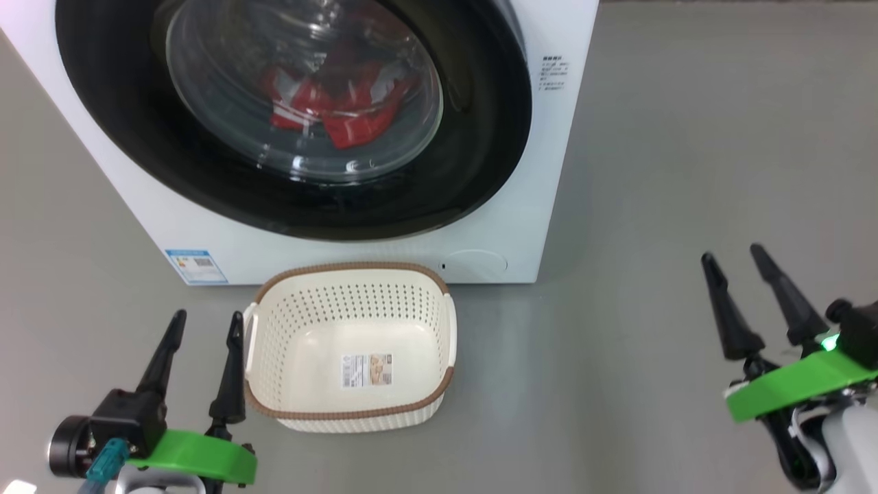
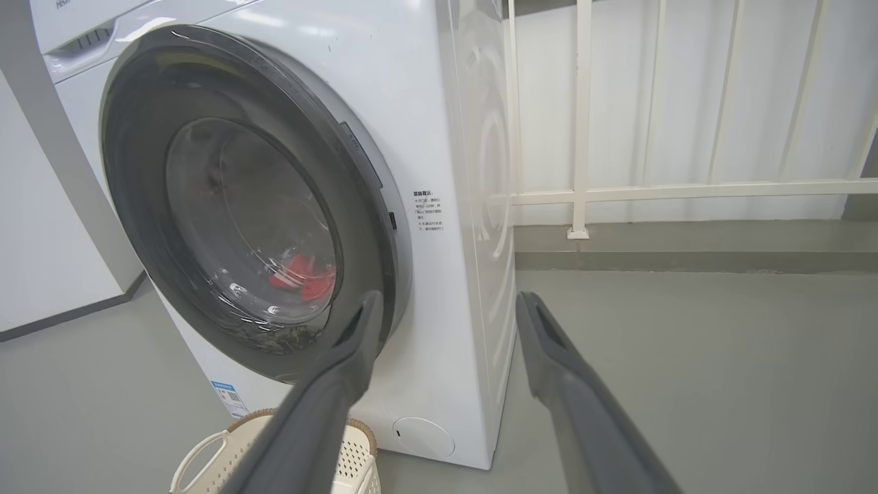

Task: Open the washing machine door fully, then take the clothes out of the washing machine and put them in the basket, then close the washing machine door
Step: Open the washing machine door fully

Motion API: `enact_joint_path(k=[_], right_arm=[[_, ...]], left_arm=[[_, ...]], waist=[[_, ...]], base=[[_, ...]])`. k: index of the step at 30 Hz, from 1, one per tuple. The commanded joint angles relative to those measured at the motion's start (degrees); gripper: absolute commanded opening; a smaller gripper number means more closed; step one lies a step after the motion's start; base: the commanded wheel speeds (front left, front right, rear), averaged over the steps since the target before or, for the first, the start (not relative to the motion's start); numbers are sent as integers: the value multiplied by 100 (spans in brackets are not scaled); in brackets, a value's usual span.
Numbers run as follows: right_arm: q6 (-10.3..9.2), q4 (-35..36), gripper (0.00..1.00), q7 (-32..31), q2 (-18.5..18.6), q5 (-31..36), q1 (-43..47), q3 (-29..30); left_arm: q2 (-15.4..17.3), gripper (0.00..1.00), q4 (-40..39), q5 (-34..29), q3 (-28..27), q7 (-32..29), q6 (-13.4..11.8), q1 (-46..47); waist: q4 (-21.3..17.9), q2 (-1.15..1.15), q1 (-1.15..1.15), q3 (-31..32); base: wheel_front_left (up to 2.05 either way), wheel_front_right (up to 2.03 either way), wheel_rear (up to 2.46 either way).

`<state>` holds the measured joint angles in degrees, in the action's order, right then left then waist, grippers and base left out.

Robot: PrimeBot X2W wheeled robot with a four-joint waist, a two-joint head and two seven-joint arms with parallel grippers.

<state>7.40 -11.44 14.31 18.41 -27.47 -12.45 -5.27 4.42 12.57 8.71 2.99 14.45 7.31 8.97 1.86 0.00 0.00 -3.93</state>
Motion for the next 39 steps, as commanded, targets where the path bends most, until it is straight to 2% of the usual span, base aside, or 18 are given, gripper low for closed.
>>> enact_joint_path(k=[1,9,10,13,15,16,18,26,29,39], right_arm=[[9,121,100,69,141,-100,-251,-68],[9,56,100,69,238,-418,-684,5],[9,36,92,69,268,-485,-755,3],[9,-43,49,69,366,-668,-966,-16],[9,-100,36,69,406,-860,-1102,-35],[9,-136,27,69,437,-957,-1168,-47],[9,-227,0,69,519,-1143,-1294,-94],[9,-565,0,69,808,-2157,-1760,-325],[9,-720,0,25,933,-2797,-2011,-533],[9,-882,0,-594,1356,-4551,-2942,-1048]], left_arm=[[100,100,-190,25,-156,55,17,260],[100,100,-336,77,-71,55,17,409],[98,100,-351,81,-57,55,17,433],[94,100,-393,92,-17,55,17,501],[91,100,-412,98,8,55,17,539],[89,100,-420,101,18,55,17,555],[83,100,-434,108,52,55,17,592],[63,100,-468,137,135,55,18,694],[61,100,-484,151,162,55,18,744],[50,100,-559,173,234,55,18,924]], waist=[[47,0,0,-122],[183,0,0,-495],[202,0,0,-543],[260,0,0,-666],[295,0,0,-734],[309,0,0,-760],[351,0,0,-825],[463,0,0,-1008],[511,0,0,-1104],[709,0,0,-1527]], base=[[0,0,0],[0,0,0],[0,0,0],[0,0,0],[0,0,0],[0,0,0],[0,0,0],[0,0,0],[0,0,0],[0,0,0]])
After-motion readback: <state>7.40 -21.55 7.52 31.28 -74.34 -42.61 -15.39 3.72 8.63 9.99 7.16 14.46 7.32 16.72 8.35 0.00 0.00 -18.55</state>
